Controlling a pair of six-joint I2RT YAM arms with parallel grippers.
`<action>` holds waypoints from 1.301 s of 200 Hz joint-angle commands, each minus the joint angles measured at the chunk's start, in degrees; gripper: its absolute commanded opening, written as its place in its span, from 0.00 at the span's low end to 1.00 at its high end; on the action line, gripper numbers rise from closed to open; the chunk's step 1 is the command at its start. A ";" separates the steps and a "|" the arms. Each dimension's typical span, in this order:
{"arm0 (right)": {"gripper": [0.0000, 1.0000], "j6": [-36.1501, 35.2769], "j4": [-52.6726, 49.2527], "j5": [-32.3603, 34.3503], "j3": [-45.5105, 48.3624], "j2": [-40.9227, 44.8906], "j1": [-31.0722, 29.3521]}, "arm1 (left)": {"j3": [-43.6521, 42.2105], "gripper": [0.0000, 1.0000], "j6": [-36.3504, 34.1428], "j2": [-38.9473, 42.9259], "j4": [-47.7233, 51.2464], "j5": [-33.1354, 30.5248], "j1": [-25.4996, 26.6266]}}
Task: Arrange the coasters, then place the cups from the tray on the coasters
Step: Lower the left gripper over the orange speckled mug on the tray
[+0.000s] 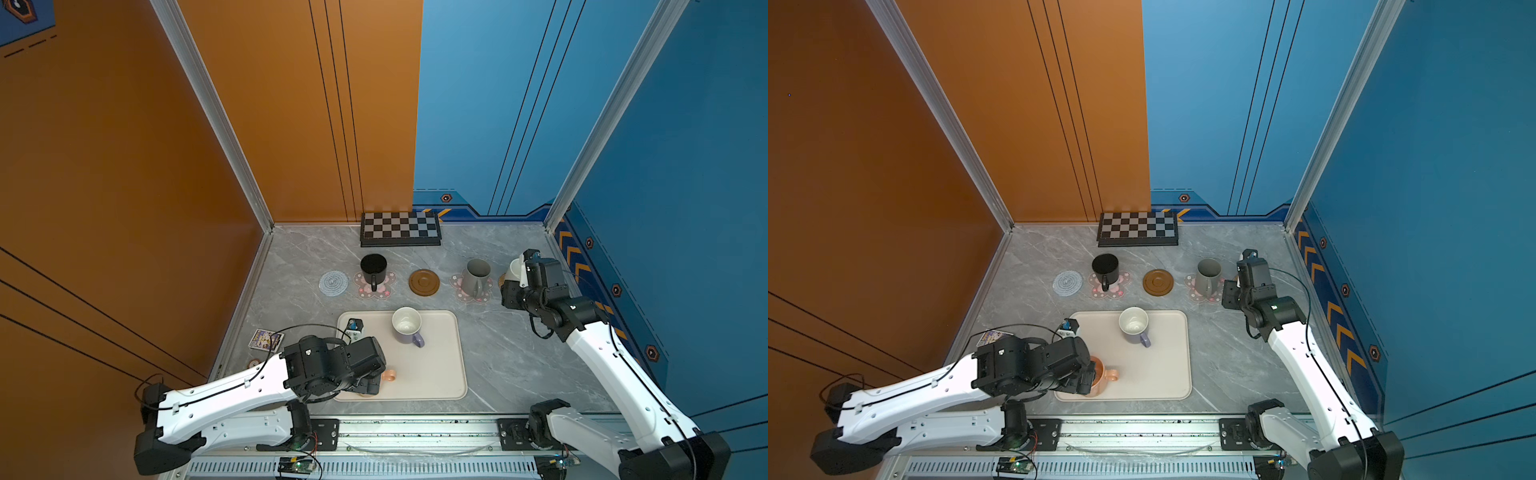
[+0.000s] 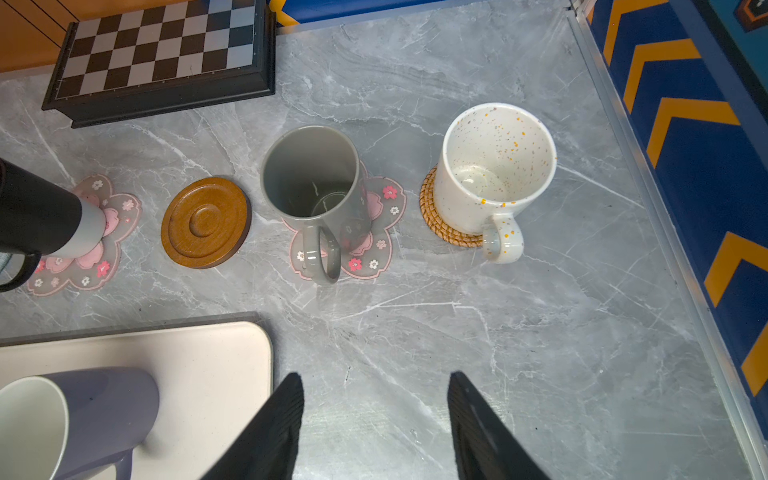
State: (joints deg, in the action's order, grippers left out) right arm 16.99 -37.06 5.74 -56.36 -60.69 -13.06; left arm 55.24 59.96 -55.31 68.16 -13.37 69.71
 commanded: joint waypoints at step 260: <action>0.57 3.92 3.75 -4.43 0.28 -5.58 -0.40 | -21.11 0.91 13.33 -8.46 -16.57 -7.90 4.47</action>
State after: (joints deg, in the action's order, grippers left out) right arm 19.81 -34.26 2.04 -56.27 -65.91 -13.17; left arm 35.70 73.08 -61.60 50.57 -18.13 76.12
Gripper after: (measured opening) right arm 0.575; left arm 0.918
